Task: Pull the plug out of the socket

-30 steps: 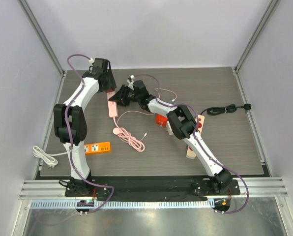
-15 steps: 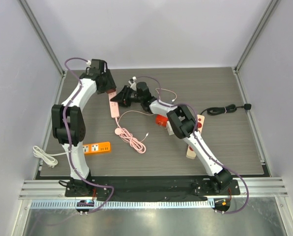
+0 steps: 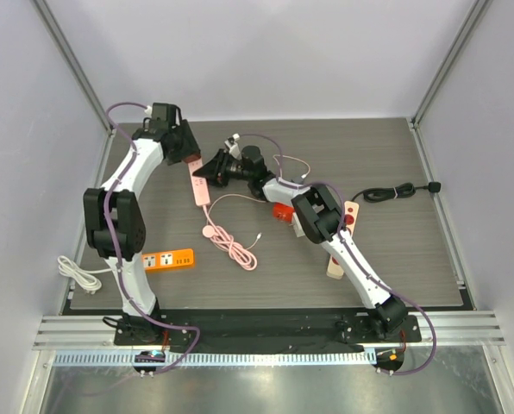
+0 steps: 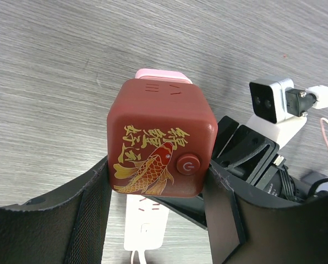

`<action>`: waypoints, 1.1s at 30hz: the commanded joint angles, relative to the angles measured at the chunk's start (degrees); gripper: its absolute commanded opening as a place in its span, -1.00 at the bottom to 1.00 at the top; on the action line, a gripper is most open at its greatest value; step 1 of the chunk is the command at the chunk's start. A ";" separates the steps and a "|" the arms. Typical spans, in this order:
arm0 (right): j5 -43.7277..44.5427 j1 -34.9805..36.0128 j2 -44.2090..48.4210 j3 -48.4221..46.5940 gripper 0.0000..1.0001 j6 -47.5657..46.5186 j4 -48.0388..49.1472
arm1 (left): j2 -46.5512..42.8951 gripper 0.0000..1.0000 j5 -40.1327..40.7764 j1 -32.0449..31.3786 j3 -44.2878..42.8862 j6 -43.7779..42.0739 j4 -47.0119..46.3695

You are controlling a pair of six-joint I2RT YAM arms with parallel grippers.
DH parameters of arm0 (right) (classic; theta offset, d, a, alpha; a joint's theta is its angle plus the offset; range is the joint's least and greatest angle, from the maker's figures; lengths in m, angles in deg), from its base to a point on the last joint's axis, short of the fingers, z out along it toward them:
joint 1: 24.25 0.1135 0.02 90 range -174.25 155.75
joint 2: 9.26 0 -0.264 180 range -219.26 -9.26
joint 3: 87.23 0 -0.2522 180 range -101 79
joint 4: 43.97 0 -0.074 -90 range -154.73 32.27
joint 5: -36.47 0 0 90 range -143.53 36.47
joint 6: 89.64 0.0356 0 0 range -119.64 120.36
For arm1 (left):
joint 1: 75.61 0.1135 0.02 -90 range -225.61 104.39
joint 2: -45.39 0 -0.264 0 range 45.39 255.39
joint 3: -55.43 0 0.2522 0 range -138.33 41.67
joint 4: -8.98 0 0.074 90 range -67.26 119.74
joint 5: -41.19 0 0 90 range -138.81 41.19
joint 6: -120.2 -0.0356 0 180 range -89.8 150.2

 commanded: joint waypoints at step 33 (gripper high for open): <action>15.88 -3.58 -1.87 -6.13 -0.80 -10.71 -27.49 | -8.76 -1.00 12.19 -6.73 -4.65 -3.80 5.83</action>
